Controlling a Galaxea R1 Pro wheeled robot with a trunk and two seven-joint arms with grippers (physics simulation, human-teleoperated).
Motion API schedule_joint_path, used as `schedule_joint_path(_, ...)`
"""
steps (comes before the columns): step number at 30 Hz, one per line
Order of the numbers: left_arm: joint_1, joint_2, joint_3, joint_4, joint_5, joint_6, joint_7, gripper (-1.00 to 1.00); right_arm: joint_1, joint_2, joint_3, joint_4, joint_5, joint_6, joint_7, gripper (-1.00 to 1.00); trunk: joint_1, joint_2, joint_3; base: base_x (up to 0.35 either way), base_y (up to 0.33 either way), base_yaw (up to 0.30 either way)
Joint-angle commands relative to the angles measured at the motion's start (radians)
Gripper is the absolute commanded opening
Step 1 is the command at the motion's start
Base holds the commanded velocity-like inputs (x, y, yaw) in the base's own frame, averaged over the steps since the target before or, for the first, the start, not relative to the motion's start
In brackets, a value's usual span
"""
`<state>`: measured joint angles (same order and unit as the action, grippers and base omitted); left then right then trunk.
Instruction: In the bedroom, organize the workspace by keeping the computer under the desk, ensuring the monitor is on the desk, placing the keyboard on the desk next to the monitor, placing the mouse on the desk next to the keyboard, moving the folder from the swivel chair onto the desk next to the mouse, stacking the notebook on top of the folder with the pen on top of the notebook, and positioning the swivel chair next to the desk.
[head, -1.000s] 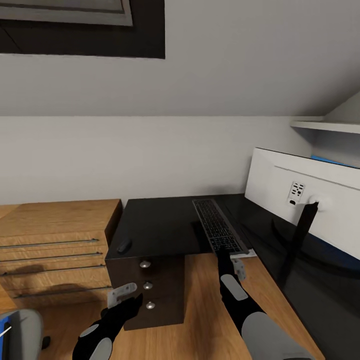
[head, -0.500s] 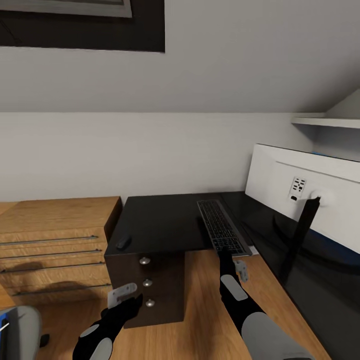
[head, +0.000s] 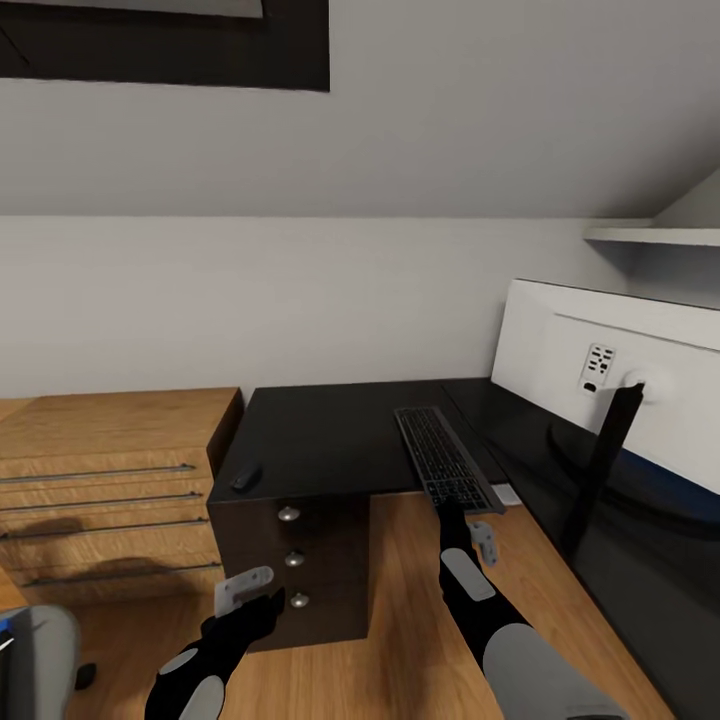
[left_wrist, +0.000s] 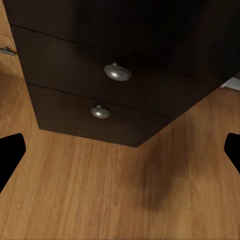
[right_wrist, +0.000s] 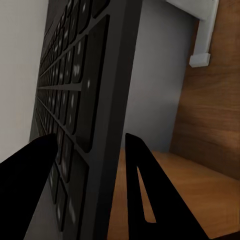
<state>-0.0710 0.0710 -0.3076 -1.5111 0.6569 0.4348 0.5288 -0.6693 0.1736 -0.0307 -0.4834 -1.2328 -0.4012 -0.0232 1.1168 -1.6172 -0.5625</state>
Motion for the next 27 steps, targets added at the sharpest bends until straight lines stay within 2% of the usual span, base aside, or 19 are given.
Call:
schedule_joint_path(1,-0.001,0.001,-0.002,-0.001,0.009,0.001,0.01,1.0,0.0,0.001,-0.002,0.003,-0.03,-0.002,-0.005,-1.0,0.004,-0.008,-0.005,0.0,0.0,0.0)
schedule_joint_path(10,-0.001,0.003,-0.001,-0.001,0.01,0.001,0.006,1.0,0.0,0.001,-0.002,0.003,-0.03,-0.004,-0.006,-1.0,0.008,-0.015,-0.008,0.0,0.0,0.0)
schedule_joint_path(16,-0.001,0.001,-0.004,0.013,0.014,-0.001,0.008,1.0,-0.001,0.001,-0.002,0.002,-0.03,-0.004,-0.006,-1.0,0.008,-0.015,-0.008,0.168,0.0,0.0)
schedule_joint_path(19,0.0,0.0,-0.021,0.026,0.014,-0.005,0.008,1.0,0.0,0.001,-0.002,0.002,-0.029,-0.004,-0.006,-1.0,0.008,-0.015,-0.008,0.048,0.0,0.0)
schedule_joint_path(21,0.01,0.001,-0.037,0.026,0.014,-0.049,0.01,1.0,-0.001,0.001,-0.002,0.002,-0.029,-0.004,-0.006,-1.0,0.008,-0.015,-0.008,0.018,0.0,0.0)
schedule_joint_path(23,0.028,0.001,-0.054,0.018,0.013,-0.126,0.03,1.0,-0.001,0.001,-0.003,0.002,-0.028,-0.003,-0.006,-1.0,0.008,-0.015,-0.008,0.007,0.0,0.0)
schedule_joint_path(27,0.044,0.005,-0.108,-0.004,0.013,-0.182,0.096,1.0,-0.001,0.001,-0.002,0.002,-0.028,-0.003,-0.006,-1.0,0.008,-0.015,-0.008,0.003,0.0,0.0)
